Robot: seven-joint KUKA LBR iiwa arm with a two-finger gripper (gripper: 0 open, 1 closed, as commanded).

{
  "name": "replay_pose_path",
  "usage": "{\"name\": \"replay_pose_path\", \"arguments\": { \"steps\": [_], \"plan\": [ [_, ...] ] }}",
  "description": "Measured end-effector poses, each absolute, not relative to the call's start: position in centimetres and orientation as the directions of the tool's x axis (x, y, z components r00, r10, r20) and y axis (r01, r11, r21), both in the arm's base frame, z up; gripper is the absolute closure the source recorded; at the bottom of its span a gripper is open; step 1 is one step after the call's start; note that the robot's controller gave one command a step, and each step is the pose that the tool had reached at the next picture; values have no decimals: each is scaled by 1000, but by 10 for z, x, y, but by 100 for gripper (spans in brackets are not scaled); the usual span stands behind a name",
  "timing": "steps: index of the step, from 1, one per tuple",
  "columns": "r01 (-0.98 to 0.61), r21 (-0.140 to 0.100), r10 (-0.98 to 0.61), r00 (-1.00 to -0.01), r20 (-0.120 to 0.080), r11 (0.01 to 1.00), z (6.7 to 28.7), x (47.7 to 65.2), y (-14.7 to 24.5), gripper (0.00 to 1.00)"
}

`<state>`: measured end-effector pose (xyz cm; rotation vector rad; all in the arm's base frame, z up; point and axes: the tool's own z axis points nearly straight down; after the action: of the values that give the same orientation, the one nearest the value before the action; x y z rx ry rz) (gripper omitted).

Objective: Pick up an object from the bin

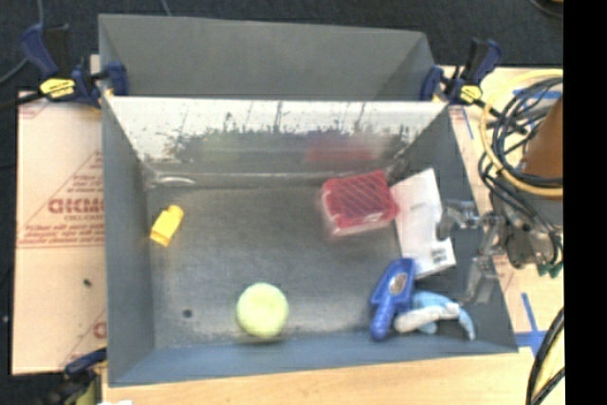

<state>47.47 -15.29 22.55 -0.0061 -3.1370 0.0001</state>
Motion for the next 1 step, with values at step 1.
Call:
{"name": "replay_pose_path", "arguments": {
  "steps": [1],
  "plan": [
    [-2,-2,-2,-1000,-3,1000,229,477,-152,0]
  ]
}}
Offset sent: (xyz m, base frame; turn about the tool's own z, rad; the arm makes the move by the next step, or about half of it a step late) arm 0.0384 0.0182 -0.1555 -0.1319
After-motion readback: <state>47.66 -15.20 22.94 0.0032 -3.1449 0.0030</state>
